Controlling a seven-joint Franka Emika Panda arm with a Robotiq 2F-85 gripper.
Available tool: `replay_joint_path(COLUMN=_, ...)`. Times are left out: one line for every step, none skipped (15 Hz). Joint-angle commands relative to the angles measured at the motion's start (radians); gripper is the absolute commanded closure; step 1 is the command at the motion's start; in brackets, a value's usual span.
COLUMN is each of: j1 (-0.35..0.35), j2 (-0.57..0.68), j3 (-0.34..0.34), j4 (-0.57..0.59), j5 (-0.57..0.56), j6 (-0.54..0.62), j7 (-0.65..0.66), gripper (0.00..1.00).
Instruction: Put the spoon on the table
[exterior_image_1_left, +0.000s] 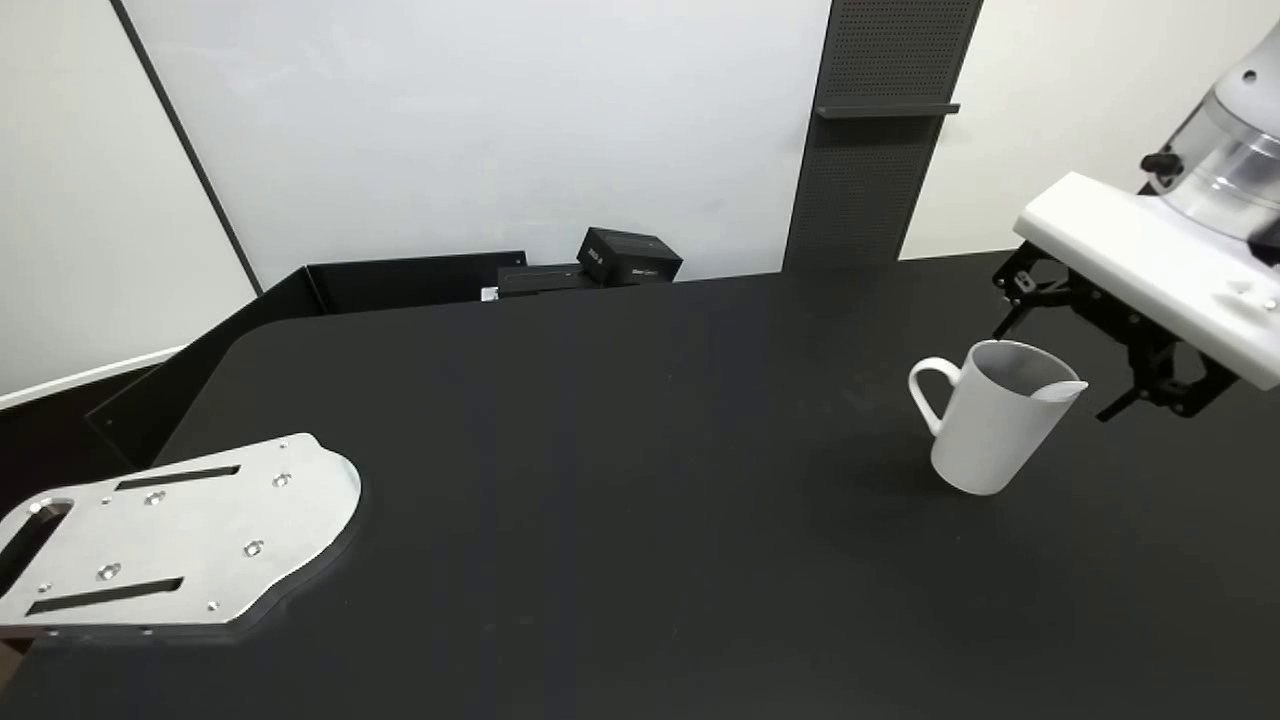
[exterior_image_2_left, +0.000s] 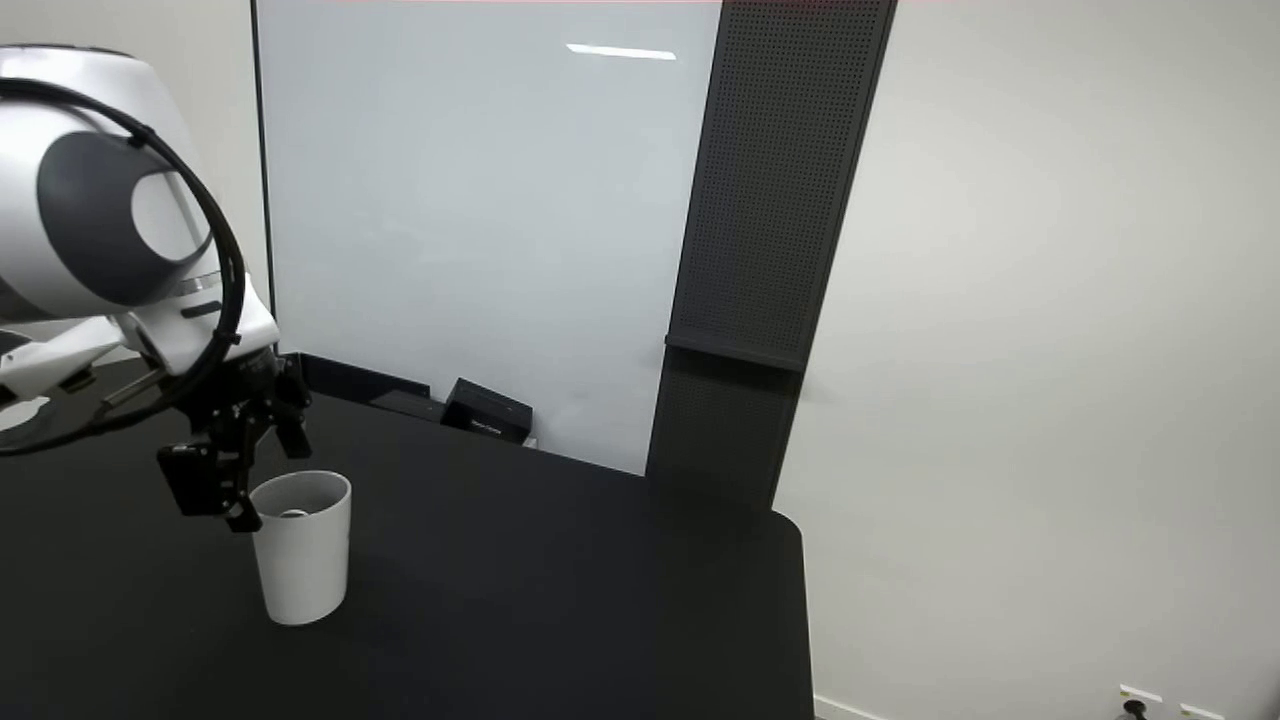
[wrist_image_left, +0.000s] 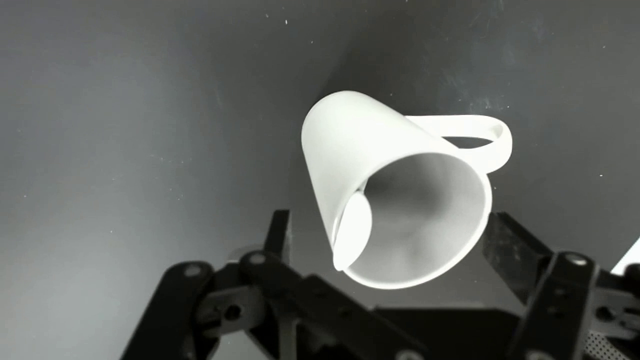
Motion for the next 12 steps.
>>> replay_joint_path(j1=-0.012, j2=0.024, j3=0.017, j4=0.014, j5=0.087, j6=0.025, j7=-0.119, gripper=0.0)
replay_joint_path(j1=-0.013, j2=0.026, j3=0.019, j4=0.014, j5=0.113, j6=0.031, j7=-0.158, gripper=0.0)
replay_joint_path(j1=-0.015, j2=0.028, j3=0.023, j4=0.014, j5=0.14, j6=0.035, j7=-0.198, gripper=0.0)
replay_joint_path(j1=-0.015, j2=0.025, j3=0.023, j4=0.014, j5=0.157, j6=0.033, j7=-0.228, gripper=0.0)
replay_joint_path(j1=-0.015, j2=0.023, j3=0.025, j4=0.014, j5=0.178, j6=0.031, j7=-0.26, gripper=0.0)
replay_joint_path(j1=-0.015, j2=0.02, j3=0.024, j4=0.013, j5=0.193, j6=0.028, j7=-0.286, gripper=0.0)
replay_joint_path(j1=-0.017, j2=0.019, j3=0.027, j4=0.014, j5=0.215, j6=0.026, j7=-0.317, gripper=0.0)
replay_joint_path(j1=-0.018, j2=0.017, j3=0.028, j4=0.014, j5=0.235, j6=0.024, j7=-0.344, gripper=0.0)
replay_joint_path(j1=-0.018, j2=0.014, j3=0.026, j4=0.013, j5=0.248, j6=0.02, j7=-0.367, gripper=0.0)
replay_joint_path(j1=-0.019, j2=0.011, j3=0.025, j4=0.013, j5=0.263, j6=0.018, j7=-0.389, gripper=0.0)
replay_joint_path(j1=0.091, j2=0.004, j3=-0.083, j4=0.011, j5=0.318, j6=0.017, j7=-0.442, gripper=0.0)
replay_joint_path(j1=0.099, j2=0.002, j3=-0.094, j4=0.01, j5=0.345, j6=0.015, j7=-0.47, gripper=0.0)
